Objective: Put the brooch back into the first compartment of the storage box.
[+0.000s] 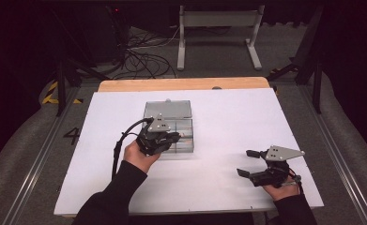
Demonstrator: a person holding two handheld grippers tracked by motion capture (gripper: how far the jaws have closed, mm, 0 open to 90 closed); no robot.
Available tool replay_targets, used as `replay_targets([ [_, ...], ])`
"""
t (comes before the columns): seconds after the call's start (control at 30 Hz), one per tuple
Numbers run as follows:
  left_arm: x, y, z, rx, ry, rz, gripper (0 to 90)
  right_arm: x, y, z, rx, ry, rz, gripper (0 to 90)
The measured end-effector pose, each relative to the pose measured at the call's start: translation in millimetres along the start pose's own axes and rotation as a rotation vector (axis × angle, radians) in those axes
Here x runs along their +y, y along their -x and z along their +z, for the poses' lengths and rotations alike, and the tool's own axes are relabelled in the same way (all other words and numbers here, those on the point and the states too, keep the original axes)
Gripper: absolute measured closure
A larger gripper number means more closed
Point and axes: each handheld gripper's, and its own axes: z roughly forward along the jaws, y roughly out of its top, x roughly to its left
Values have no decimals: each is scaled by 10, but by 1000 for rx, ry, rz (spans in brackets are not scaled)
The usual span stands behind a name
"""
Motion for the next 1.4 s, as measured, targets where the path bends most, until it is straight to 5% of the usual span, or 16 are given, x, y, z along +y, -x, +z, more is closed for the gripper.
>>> replay_targets([
  [1.4,-281,-559,-222,130,-39,-121,837,-1,-5,11,5,-5,-1,167],
])
